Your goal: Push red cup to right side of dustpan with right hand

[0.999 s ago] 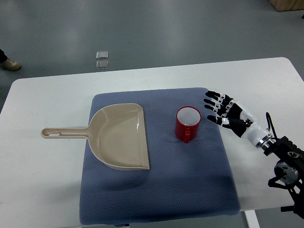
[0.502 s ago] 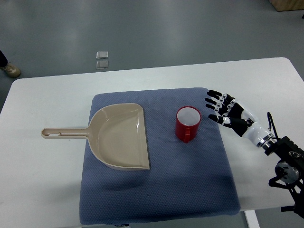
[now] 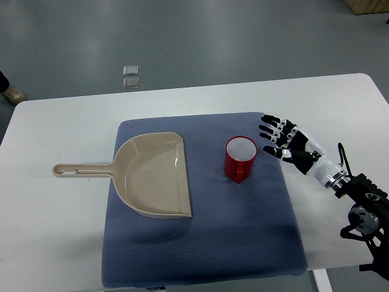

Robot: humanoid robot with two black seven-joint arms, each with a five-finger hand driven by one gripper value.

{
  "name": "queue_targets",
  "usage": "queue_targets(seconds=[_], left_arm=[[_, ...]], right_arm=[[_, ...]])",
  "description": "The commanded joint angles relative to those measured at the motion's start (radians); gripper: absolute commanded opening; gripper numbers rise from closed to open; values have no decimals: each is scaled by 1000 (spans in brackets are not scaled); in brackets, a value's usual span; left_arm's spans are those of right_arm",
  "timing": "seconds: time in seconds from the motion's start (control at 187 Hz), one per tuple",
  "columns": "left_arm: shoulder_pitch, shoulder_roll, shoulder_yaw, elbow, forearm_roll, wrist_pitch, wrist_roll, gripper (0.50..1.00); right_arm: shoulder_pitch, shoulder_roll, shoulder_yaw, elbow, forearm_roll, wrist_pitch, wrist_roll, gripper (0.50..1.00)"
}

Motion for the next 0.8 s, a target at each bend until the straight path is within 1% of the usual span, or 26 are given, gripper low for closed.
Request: queue_targets(seconds=[0.0,0.796], left_arm=[[0,0,0,0,0,0,0,1000],[0,0,0,0,0,0,0,1000]], right_arm=[[2,5,0,1,0,-3,0,913],[9,8,-3,-1,-20,-12,0,911]])
